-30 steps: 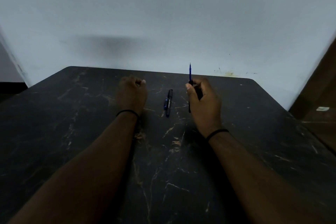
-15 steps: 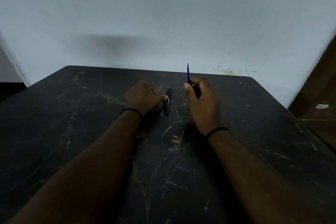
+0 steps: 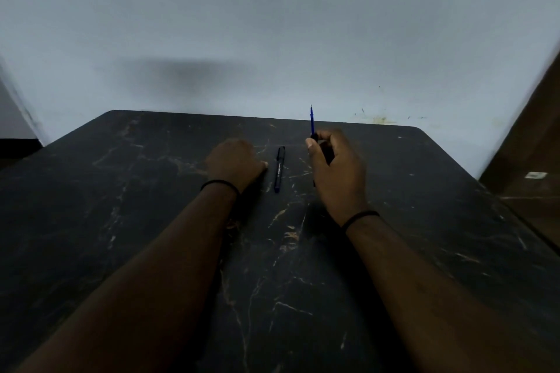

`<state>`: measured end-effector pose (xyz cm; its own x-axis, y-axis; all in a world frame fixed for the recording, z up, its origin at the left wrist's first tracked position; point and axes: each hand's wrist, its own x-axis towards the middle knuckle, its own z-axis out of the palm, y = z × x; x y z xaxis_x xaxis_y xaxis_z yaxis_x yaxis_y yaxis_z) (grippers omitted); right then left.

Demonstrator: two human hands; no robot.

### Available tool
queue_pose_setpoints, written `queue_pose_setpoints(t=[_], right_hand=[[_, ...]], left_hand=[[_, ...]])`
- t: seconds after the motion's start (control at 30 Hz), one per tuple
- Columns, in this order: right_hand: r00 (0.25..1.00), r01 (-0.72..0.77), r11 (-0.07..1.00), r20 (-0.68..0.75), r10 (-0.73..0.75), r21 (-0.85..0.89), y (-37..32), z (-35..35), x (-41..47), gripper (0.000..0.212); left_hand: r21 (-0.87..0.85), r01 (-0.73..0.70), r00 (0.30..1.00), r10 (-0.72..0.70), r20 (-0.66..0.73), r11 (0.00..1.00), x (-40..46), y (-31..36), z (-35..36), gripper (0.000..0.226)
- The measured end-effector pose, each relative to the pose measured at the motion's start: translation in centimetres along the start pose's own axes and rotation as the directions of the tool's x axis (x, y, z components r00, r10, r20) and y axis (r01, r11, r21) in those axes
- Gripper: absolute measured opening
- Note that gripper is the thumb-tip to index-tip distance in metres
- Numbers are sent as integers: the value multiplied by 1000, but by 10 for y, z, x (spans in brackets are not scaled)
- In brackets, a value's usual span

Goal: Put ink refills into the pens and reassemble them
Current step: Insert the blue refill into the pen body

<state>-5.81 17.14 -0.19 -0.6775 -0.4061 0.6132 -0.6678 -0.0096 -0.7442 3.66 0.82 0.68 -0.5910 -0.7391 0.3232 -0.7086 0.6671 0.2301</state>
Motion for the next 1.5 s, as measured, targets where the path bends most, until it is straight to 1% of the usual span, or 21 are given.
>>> queue_pose_setpoints(t=[0.07, 0.1, 0.17, 0.2, 0.27, 0.3, 0.37, 0.43, 0.47, 0.53, 0.57, 0.6, 0.63, 0.67, 0.7, 0.77, 0.9, 1.1, 1.2, 1.3, 1.5], right_hand=[[1000, 4, 1000, 4, -4, -3, 0, 0, 0, 16], [1000, 3, 1000, 8, -3, -4, 1, 0, 0, 16], [1000, -5, 1000, 20, 5, -2, 1, 1, 0, 15], [1000, -7, 1000, 27, 7, -5, 1, 1, 0, 15], [999, -8, 1000, 45, 9, -17, 2, 2, 0, 16], [998, -8, 1000, 54, 9, -22, 2, 2, -1, 17], [998, 5, 999, 60, -3, -40, 2, 4, -1, 18], [998, 27, 997, 59, -22, -71, 2, 5, -2, 18], [998, 36, 996, 63, -31, -85, 2, 6, -2, 16], [995, 54, 992, 88, -45, -114, 4, 6, -1, 14], [993, 63, 990, 107, -50, -127, 5, 7, -1, 14], [991, 67, 988, 128, -50, -138, 6, 8, -1, 14], [988, 70, 986, 149, -47, -153, 6, 9, -1, 16], [985, 77, 983, 166, -49, -168, 7, 10, -1, 18], [982, 89, 980, 181, -56, -178, 7, 11, -1, 19], [977, 109, 978, 199, -73, -176, 6, 11, -2, 19], [976, 155, 966, 184, -117, -207, 4, 10, -3, 17], [974, 162, 962, 193, -120, -219, 6, 11, -3, 16], [973, 165, 956, 197, -117, -244, 6, 12, -3, 16], [976, 147, 960, 194, -102, -238, 6, 12, -2, 16], [979, 131, 959, 185, -85, -252, 7, 11, -2, 16]], left_hand=[[2, 12, 1000, -12, 19, 1000, 2, 1, 2, 35], [-36, 22, 1000, -21, 13, 999, 2, 1, 4, 35], [-205, 16, 999, -27, -47, 979, 4, 0, 11, 35], [-304, -1, 994, -34, -108, 953, 4, 0, 14, 35], [-521, -55, 972, -74, -225, 852, 6, 1, 17, 27], [-631, -87, 962, -101, -256, 771, 6, 2, 17, 22], [-794, -127, 955, -142, -259, 594, 9, 6, 17, 9], [-870, -107, 960, -179, -217, 481, 10, 10, 16, 14], [-918, -69, 965, -208, -161, 392, 9, 11, 15, 15], [-996, 37, 977, -213, 19, 80, 6, 10, 14, 14], [-994, 92, 977, -186, 103, -66, 5, 8, 13, 15], [-978, 134, 975, -152, 159, -159, 3, 6, 11, 17], [-962, 164, 974, -121, 193, -217, 1, 5, 10, 19], [-950, 182, 973, -96, 212, -253, 1, 3, 9, 22], [-941, 192, 972, -77, 221, -278, 1, 3, 8, 23], [-936, 203, 973, -44, 225, -288, 0, 3, 6, 22], [-945, 218, 975, 5, 223, -245, -3, 4, 6, 21], [-944, 218, 976, 59, 210, -248, -2, 3, 7, 23], [-951, 206, 978, 77, 194, -231, -1, 2, 8, 23], [-954, 202, 979, 78, 189, -222, -2, 2, 8, 22], [-948, 202, 979, 18, 204, -246, -3, 1, 6, 27]])
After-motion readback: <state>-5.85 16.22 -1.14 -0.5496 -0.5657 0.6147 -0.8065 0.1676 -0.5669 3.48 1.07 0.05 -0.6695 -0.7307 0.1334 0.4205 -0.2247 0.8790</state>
